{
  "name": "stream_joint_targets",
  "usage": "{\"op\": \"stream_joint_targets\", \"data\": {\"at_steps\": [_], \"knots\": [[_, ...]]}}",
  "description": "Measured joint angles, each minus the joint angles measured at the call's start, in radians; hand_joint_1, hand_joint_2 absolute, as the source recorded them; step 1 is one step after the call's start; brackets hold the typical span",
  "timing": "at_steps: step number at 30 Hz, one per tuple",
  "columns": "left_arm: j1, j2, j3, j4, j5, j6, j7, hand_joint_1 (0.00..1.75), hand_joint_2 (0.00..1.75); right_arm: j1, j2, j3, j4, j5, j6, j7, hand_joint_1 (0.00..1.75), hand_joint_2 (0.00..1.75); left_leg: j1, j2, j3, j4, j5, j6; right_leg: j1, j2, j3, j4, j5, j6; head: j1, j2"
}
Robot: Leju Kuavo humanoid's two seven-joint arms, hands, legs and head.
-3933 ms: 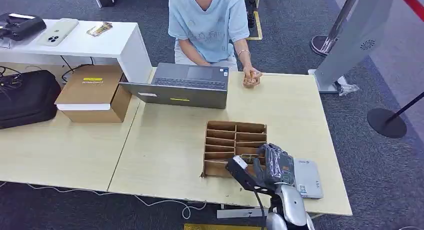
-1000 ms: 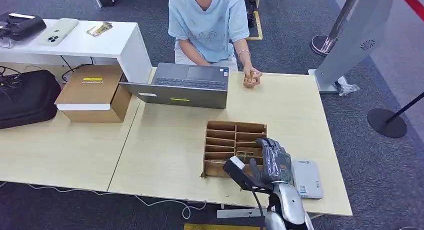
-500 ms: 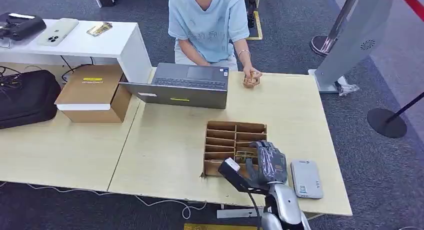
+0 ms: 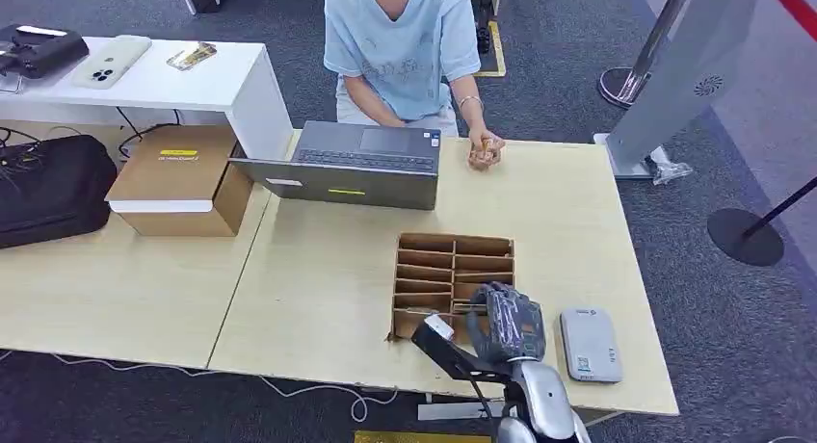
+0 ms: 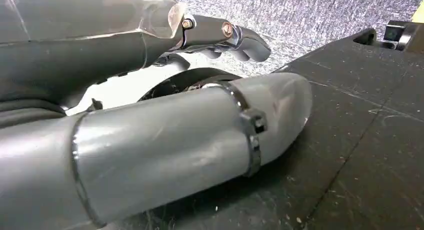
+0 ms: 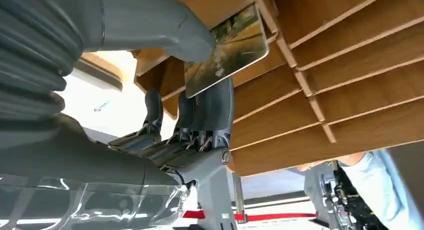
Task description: Pass the card to the sensor for recognition and then transmit it.
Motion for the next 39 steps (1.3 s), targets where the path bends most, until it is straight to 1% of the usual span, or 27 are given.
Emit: {"op": "stream_joint_targets", "data": {"at_steps": [3, 4, 5, 7, 8, 10, 12, 13, 14, 16, 24, 29, 31, 32, 34, 37, 39], "knots": [[0.0, 0.0, 0.0, 0.0, 0.0, 0.0, 0.0, 0.0, 0.0, 0.0, 0.0, 0.004, 0.002, 0.0, 0.0, -0.002, 1.1, 1.75, 0.0, 0.0, 0.0, 0.0, 0.0, 0.0, 0.0, 0.0, 0.0, 0.0, 0.0, 0.0, 0.0, 0.0], [0.0, 0.0, 0.0, 0.0, 0.0, 0.0, 0.0, 0.0, 0.0, 0.0, 0.0, 0.004, 0.002, 0.0, 0.0, -0.002, 1.08, 1.75, 0.0, 0.0, 0.0, 0.0, 0.0, 0.0, 0.0, 0.0, 0.0, 0.0, 0.0, 0.0, 0.0, 0.0], [0.0, 0.0, 0.0, 0.0, 0.0, 0.0, 0.0, 0.0, 0.0, 0.0, 0.0, 0.004, 0.003, 0.0, 0.0, -0.002, 1.15, 1.75, 0.0, 0.0, 0.0, 0.0, 0.0, 0.0, 0.0, 0.0, 0.0, 0.0, 0.0, 0.0, 0.0, 0.0], [0.0, 0.0, 0.0, 0.0, 0.0, 0.0, 0.0, 0.0, 0.0, 0.0, 0.0, 0.005, 0.004, 0.0, 0.0, -0.003, 1.17, 1.75, 0.0, 0.0, 0.0, 0.0, 0.0, 0.0, 0.0, 0.0, 0.0, 0.0, 0.0, 0.0, 0.0, 0.0], [0.0, 0.0, 0.0, 0.0, 0.0, 0.0, 0.0, 0.0, 0.0, 0.0, 0.0, 0.005, 0.005, 0.0, 0.0, -0.003, 1.27, 1.75, 0.0, 0.0, 0.0, 0.0, 0.0, 0.0, 0.0, 0.0, 0.0, 0.0, 0.0, 0.0, 0.0, 0.0], [-0.001, 0.0, 0.0, 0.0, 0.0, -0.001, 0.0, 0.0, 0.0, 0.0, 0.0, 0.005, 0.007, 0.0, 0.0, -0.005, 1.33, 1.75, 0.0, 0.0, 0.0, 0.0, 0.0, 0.0, 0.0, 0.0, 0.0, 0.0, 0.0, 0.0, 0.0, 0.0], [-0.001, 0.0, 0.0, 0.0, 0.0, -0.002, 0.0, 0.0, 0.0, 0.0, 0.0, 0.006, 0.008, -0.003, 0.0, -0.006, 1.43, 1.75, 0.0, 0.0, 0.0, 0.0, 0.0, 0.0, 0.0, 0.0, 0.0, 0.0, 0.0, 0.0, 0.0, 0.0], [-0.001, 0.0, 0.0, 0.0, 0.0, -0.002, 0.0, 0.0, 0.0, 0.0, 0.0, 0.006, 0.009, -0.003, -0.001, -0.007, 1.45, 1.75, 0.0, 0.0, 0.0, 0.0, 0.0, 0.0, 0.0, 0.0, 0.0, 0.0, 0.0, 0.0, 0.0, 0.0], [-0.001, 0.0, 0.0, 0.0, 0.0, -0.002, 0.0, 0.0, 0.0, 0.0, 0.0, 0.006, 0.01, -0.004, -0.001, -0.008, 1.43, 1.75, 0.0, 0.0, 0.0, 0.0, 0.0, 0.0, 0.0, 0.0, 0.0, 0.0, 0.0, 0.0, 0.0, 0.0], [-0.001, 0.0, 0.0, 0.0, 0.0, -0.002, 0.0, 0.0, 0.0, -0.001, 0.0, 0.006, 0.013, -0.005, -0.003, -0.008, 1.48, 1.75, 0.0, 0.0, 0.0, 0.0, 0.0, 0.0, 0.0, 0.0, 0.0, 0.0, 0.0, 0.0, 0.0, 0.0], [-0.002, 0.0, 0.0, 0.0, 0.002, -0.002, 0.0, 0.0, 0.0, -0.007, 0.0, 0.007, 0.023, -0.011, -0.012, -0.008, 1.5, 1.75, 0.0, 0.0, 0.0, 0.0, 0.0, 0.0, 0.0, 0.0, 0.0, 0.0, 0.0, 0.0, 0.0, 0.0], [-0.002, 0.0, 0.0, 0.0, 0.001, -0.002, 0.0, 0.0, 0.0, -0.008, 0.0, 0.007, 0.024, -0.016, -0.015, -0.008, 1.48, 1.75, 0.0, 0.0, 0.0, 0.0, 0.0, 0.0, 0.0, 0.0, 0.0, 0.0, 0.0, 0.0, 0.0, 0.0], [-0.002, 0.0, 0.0, 0.0, 0.001, -0.002, 0.0, 0.0, 0.0, -0.008, 0.0, 0.007, 0.024, -0.016, -0.015, -0.008, 1.52, 1.75, 0.0, 0.0, 0.0, 0.0, 0.0, 0.0, 0.0, 0.0, 0.0, 0.0, 0.0, 0.0, 0.0, 0.0], [-0.002, 0.0, 0.0, 0.0, 0.001, -0.002, 0.0, 0.0, 0.0, -0.008, 0.0, 0.007, 0.024, -0.016, -0.015, -0.008, 1.48, 1.75, 0.0, 0.0, 0.0, 0.0, 0.0, 0.0, 0.0, 0.0, 0.0, 0.0, 0.0, 0.0, 0.0, 0.0], [-0.003, 0.0, 0.0, 0.0, 0.0, -0.003, 0.0, 0.0, 0.0, -0.008, 0.0, 0.007, 0.024, -0.019, -0.017, -0.007, 1.5, 1.75, 0.0, 0.0, 0.0, 0.0, 0.0, 0.0, 0.0, 0.0, 0.0, 0.0, 0.0, 0.0, 0.0, 0.0], [-0.004, 0.0, 0.0, 0.0, -0.005, -0.005, 0.0, 0.0, 0.0, -0.006, 0.0, 0.006, 0.022, -0.049, -0.02, -0.014, 1.52, 1.75, 0.0, 0.0, 0.0, 0.0, 0.0, 0.0, 0.0, 0.0, 0.0, 0.0, 0.0, 0.0, 0.0, 0.0], [-0.004, 0.0, -0.001, 0.0, -0.006, -0.006, 0.0, 0.0, 0.0, -0.005, -0.001, 0.002, 0.02, -0.073, -0.021, -0.023, 1.48, 1.75, 0.0, 0.0, 0.0, 0.0, 0.0, 0.0, 0.0, 0.0, 0.0, 0.0, 0.0, 0.0, 0.0, 0.0]]}}
